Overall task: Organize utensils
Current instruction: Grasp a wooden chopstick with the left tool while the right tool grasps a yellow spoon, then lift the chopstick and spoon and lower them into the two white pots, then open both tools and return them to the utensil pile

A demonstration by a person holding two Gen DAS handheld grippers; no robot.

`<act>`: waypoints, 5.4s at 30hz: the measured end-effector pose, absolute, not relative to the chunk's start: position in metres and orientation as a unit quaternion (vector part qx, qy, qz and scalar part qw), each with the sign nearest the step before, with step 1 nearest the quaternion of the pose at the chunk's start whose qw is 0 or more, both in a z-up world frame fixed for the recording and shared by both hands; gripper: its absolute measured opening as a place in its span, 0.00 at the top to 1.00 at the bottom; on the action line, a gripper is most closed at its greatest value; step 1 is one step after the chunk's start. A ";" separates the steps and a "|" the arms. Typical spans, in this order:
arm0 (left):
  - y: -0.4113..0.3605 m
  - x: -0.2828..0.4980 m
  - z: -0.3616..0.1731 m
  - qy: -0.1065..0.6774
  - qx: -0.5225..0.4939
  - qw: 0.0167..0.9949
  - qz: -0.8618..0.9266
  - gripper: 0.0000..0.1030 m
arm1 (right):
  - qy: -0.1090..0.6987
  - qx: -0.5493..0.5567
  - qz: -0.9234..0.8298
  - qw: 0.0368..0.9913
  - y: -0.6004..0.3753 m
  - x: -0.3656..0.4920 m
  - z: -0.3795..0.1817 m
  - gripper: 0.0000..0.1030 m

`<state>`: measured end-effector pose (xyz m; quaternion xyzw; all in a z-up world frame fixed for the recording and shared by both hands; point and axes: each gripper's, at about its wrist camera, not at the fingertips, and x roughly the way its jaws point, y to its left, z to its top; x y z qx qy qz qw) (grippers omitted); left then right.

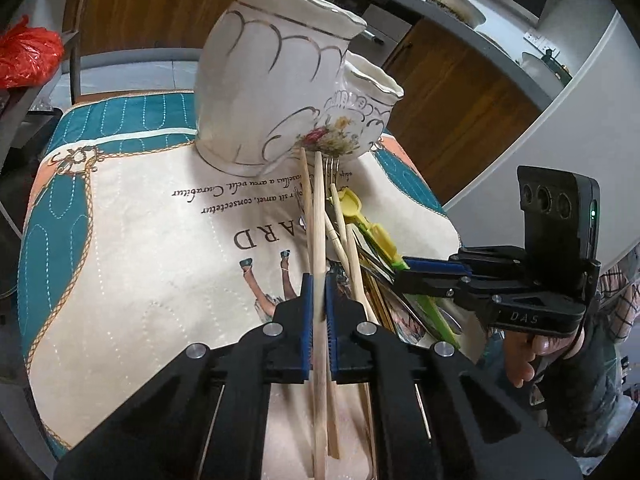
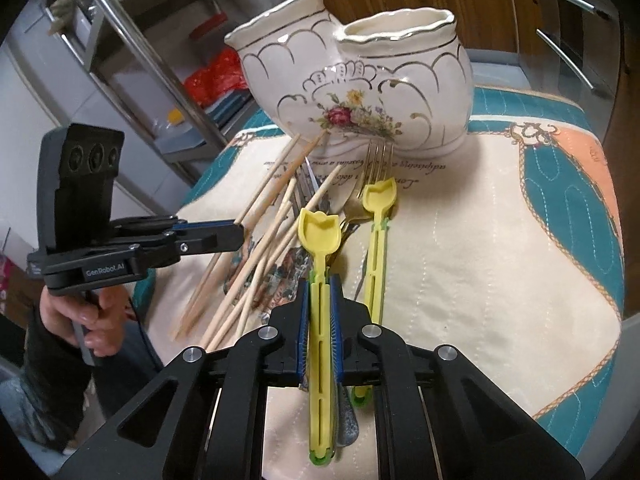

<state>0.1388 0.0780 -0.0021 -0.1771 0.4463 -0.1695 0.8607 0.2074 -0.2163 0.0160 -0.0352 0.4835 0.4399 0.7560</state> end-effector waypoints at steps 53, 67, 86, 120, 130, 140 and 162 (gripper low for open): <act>0.101 0.238 0.161 0.095 -0.130 0.983 -0.093 0.94 | 0.209 0.079 0.446 0.867 -0.182 0.323 0.112 0.89; 0.098 0.233 0.106 0.130 -0.130 0.980 -0.074 0.94 | 0.220 0.025 0.412 0.884 -0.176 0.322 0.090 0.89; 0.074 0.225 0.099 0.236 -0.060 0.968 -0.060 0.94 | 0.265 -0.062 0.382 0.883 -0.167 0.307 0.080 0.89; 0.109 0.143 0.112 0.196 -0.093 0.976 -0.034 0.57 | 0.244 -0.059 0.382 0.890 -0.198 0.276 0.095 0.69; 0.109 0.119 0.069 0.257 -0.119 0.958 -0.052 0.57 | 0.289 -0.036 0.393 0.872 -0.227 0.248 0.080 0.68; 0.067 0.132 0.014 0.341 -0.092 0.931 -0.086 0.57 | 0.384 -0.062 0.404 0.828 -0.223 0.228 0.026 0.68; 0.046 0.142 -0.007 0.410 -0.043 0.905 -0.106 0.84 | 0.418 -0.163 0.404 0.797 -0.186 0.217 -0.001 0.85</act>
